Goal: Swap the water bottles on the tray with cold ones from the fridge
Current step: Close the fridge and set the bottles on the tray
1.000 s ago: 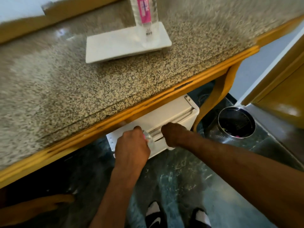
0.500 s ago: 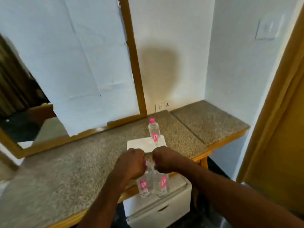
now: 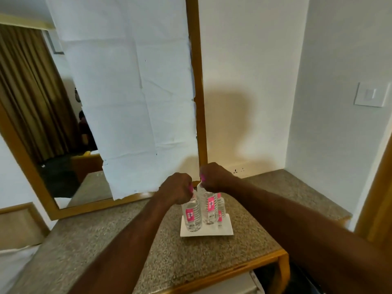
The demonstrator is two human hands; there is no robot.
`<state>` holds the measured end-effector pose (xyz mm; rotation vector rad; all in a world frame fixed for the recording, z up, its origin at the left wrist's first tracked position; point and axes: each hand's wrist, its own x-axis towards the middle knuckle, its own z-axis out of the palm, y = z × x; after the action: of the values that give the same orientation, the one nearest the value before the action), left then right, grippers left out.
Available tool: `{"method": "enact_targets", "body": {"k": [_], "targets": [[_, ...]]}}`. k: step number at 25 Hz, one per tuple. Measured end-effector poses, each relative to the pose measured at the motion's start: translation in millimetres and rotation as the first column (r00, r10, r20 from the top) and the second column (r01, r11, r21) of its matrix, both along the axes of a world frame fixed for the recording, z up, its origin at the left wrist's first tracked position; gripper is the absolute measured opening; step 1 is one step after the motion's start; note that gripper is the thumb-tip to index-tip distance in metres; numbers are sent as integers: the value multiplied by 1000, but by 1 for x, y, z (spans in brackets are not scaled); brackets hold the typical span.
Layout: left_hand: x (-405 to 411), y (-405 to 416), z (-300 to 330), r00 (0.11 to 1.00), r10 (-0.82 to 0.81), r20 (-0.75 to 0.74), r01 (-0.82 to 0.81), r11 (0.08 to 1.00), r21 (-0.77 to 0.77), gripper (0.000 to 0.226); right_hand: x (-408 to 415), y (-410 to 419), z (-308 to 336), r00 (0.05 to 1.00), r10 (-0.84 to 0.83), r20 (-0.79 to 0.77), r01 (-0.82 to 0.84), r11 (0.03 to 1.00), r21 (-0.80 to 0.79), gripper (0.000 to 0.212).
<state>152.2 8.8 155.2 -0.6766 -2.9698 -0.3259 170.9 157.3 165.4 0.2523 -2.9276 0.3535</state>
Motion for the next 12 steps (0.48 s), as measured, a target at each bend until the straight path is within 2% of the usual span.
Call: {"method": "enact_targets", "body": {"k": [3,7,12], "targets": [[-36,-3,-29,998,-53,15,53,998,-31,15,-34,-3,-27,998,-40,41,42,998,-43,13],[-77,-2,-64,993,-119,24,120,990,-80,13,-66,-5,-68,987,-135,92,143,986,-87,13],[-113,6,-90,985,-147,87,154,986,-71,18,-90,0,-113,974,-195,114,199,980,-25,18]]}}
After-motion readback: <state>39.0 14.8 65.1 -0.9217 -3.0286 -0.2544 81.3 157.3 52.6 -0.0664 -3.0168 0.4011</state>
